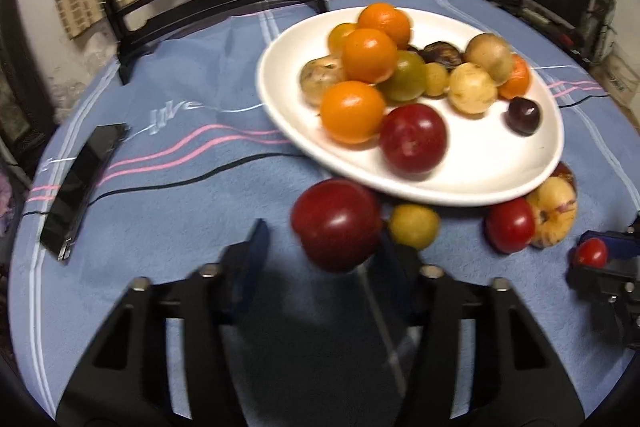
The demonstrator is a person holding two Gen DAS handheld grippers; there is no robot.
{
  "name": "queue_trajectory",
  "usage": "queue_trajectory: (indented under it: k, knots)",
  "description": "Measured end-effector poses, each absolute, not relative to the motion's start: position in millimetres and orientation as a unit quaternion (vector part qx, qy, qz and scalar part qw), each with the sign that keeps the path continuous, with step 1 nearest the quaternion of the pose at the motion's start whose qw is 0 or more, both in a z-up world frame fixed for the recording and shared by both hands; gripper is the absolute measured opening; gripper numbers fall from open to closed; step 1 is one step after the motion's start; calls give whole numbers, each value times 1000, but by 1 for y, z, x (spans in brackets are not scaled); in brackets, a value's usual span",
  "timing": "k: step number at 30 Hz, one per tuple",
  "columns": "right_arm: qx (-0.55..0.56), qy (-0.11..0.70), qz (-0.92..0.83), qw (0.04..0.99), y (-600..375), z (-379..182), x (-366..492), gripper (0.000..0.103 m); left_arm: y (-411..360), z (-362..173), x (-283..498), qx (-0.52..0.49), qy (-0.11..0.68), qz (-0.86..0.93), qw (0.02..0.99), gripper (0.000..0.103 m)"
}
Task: Organize fruits
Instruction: 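Grasp a red plum with the right tool while the left grasps a large red plum, then carry both red plums onto the white plate and open both tools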
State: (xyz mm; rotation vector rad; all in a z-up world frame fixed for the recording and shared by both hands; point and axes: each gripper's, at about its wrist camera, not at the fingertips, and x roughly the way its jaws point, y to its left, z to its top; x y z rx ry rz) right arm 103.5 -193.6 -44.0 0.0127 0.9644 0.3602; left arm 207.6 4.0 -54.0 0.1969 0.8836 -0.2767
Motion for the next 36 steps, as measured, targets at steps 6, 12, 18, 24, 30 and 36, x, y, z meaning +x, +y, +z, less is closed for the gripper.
queue_trajectory:
  k: [6,12,18,24,30,36]
  knots:
    - [7,458,171,872,-193,-43,102,29,3,-54,204,89,426,-127,891,40]
    - [2,449,174,876,-191,-36,97,29,9,-42,184,71,424,-129,894,41]
    - [-2,429,169,887,-195,-20,90,29,11,-22,163,54,408,-141,900,41]
    - [-7,410,161,898,-201,-2,86,29,4,4,147,43,386,-158,908,41]
    - [-23,379,158,912,-203,26,96,29,-8,25,147,49,364,-166,915,41]
    - [-37,345,155,925,-197,49,120,29,-24,33,170,48,359,-171,916,41]
